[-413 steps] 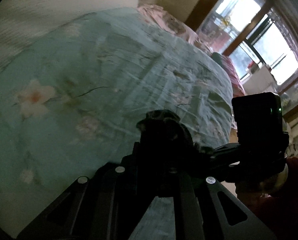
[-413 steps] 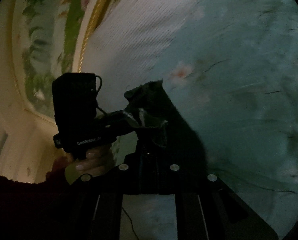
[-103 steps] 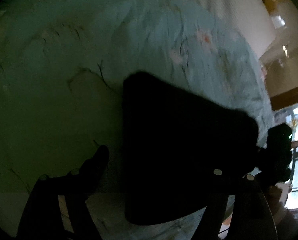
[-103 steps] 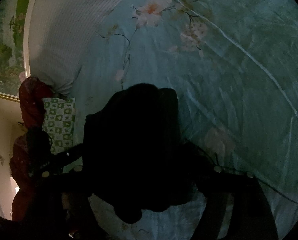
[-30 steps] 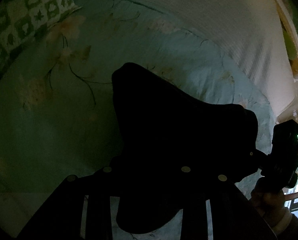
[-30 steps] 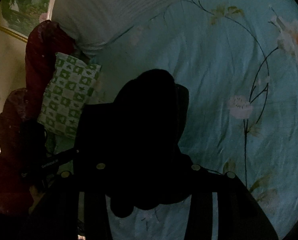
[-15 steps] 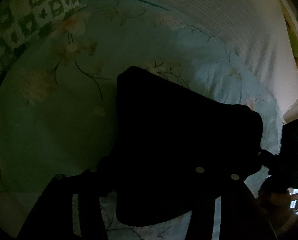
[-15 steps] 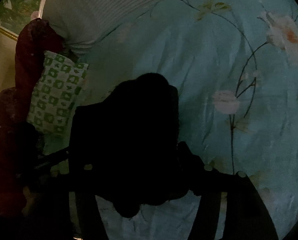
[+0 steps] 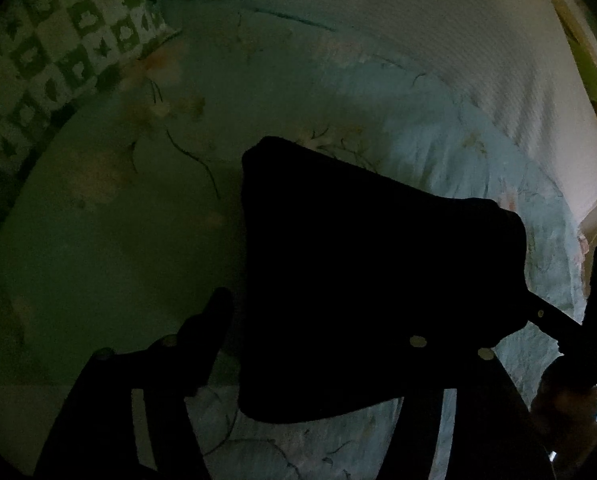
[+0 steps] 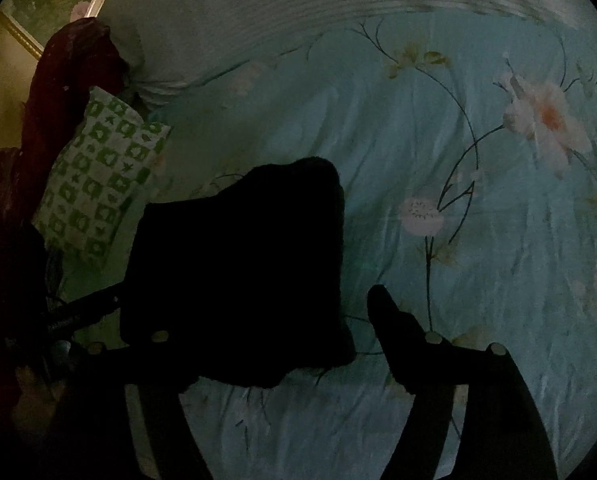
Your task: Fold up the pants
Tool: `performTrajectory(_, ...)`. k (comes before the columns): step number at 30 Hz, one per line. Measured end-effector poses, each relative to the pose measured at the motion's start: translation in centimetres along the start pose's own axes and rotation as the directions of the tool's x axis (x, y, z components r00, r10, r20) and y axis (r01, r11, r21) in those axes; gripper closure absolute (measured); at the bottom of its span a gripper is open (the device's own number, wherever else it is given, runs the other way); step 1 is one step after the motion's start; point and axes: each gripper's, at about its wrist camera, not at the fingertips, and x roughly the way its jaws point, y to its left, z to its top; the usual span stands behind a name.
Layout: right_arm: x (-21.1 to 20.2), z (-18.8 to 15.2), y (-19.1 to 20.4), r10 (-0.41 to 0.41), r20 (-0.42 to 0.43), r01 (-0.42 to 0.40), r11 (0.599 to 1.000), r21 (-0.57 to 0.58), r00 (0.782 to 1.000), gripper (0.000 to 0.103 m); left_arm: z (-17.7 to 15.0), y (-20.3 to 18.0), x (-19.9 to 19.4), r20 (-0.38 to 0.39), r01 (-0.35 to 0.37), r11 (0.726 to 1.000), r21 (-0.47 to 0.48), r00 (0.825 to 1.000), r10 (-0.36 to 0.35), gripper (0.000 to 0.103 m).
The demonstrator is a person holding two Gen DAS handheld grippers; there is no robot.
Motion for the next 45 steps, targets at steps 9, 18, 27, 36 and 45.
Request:
performTrajectory(9, -1.2, -1.5, 1.4, -0.009, 0.035, 0.011, 0.998, -0.054, 0.999, 0.023, -1.5, -0.8, -1.8, 0.037, -0.038, 0.998, 0.044, 0.999, 0.037, 0.029)
performTrajectory(18, -2.4, -3.5, 3.0, -0.07, 0.1, 0.082, 0.989, -0.119, 0.992, 0.018, -3.5, -1.6, -3.0, 0.064, -0.099, 0.993, 0.058, 0.993, 0.095, 0.026)
performTrajectory(27, -3.5, -6.4, 5.1, -0.104, 0.181, 0.145, 0.962, -0.23, 0.978, 0.011, -6.2, -2.6, -3.7, 0.096, -0.157, 0.983, 0.099, 0.984, 0.147, 0.019)
performTrajectory(36, -2.8, -8.9, 6.5, -0.167, 0.183, 0.219, 0.922, -0.319, 0.969, 0.009, -7.6, -2.3, -3.9, 0.123, -0.179, 0.979, 0.094, 0.978, 0.167, 0.017)
performTrajectory(45, -2.1, -9.7, 6.1, -0.184, 0.194, 0.235, 0.929, -0.286, 0.964, 0.009, -9.1, -2.7, -4.4, 0.159, -0.226, 0.97, 0.093, 0.965, 0.21, 0.017)
